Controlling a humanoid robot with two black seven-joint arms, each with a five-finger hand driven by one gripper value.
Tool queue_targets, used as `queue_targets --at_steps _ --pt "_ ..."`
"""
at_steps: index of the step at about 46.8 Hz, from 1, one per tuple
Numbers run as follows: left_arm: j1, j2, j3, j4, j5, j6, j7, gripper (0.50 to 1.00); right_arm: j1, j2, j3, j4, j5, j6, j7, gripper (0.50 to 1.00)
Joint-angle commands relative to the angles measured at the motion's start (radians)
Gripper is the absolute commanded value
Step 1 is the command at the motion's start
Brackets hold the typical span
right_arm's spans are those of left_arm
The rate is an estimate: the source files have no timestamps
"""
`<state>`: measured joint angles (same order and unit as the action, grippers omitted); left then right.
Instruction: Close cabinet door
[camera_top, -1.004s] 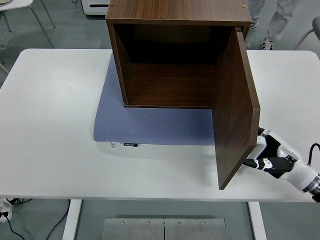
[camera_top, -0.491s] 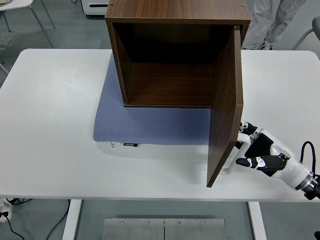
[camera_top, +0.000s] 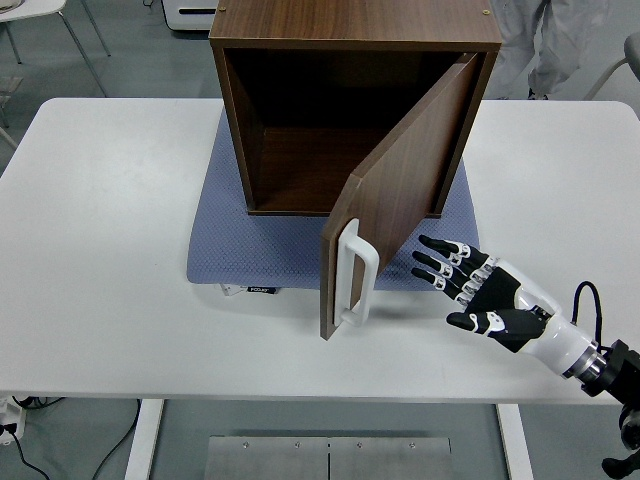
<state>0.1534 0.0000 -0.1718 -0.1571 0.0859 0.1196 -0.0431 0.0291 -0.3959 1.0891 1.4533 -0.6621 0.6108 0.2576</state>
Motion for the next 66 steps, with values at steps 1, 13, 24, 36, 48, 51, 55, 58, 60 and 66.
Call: queue_targets --at_steps 1,13,24,36,48,51,55,58,60,66 --pt "0.0 0.0 0.0 -0.001 0.0 0.0 0.0 1.0 0.0 0.002 -0.001 -0.007 -0.005 0.0 0.0 1.0" --pt "0.0 0.0 0.0 0.001 0.0 0.0 0.0 1.0 0.018 0.031 -0.02 -0.016 -0.007 0.0 0.0 1.0" --pt "0.0 0.0 0.0 -0.001 0.0 0.0 0.0 1.0 0.055 0.061 -0.044 -0.053 -0.011 0.0 0.0 1.0" --pt "0.0 0.0 0.0 -0.001 0.0 0.0 0.0 1.0 0.08 0.075 -0.049 -0.073 -0.011 0.0 0.0 1.0" --pt "0.0 0.0 0.0 -0.001 0.0 0.0 0.0 1.0 0.103 0.115 -0.064 -0.091 -0.013 0.0 0.0 1.0" --pt "0.0 0.0 0.0 0.001 0.0 0.0 -0.001 1.0 0.107 0.121 -0.066 -0.096 -0.013 0.0 0.0 1.0" --pt "0.0 0.0 0.0 0.001 0.0 0.0 -0.001 1.0 0.117 0.129 -0.071 -0.1 -0.013 0.0 0.0 1.0" --pt "0.0 0.0 0.0 -0.001 0.0 0.0 -0.001 1.0 0.127 0.132 -0.071 -0.105 -0.013 0.0 0.0 1.0" --pt "0.0 0.0 0.0 0.001 0.0 0.0 0.0 1.0 0.133 0.135 -0.072 -0.11 -0.013 0.0 0.0 1.0" --pt "0.0 0.0 0.0 0.001 0.0 0.0 -0.001 1.0 0.149 0.144 -0.072 -0.12 -0.013 0.0 0.0 1.0"
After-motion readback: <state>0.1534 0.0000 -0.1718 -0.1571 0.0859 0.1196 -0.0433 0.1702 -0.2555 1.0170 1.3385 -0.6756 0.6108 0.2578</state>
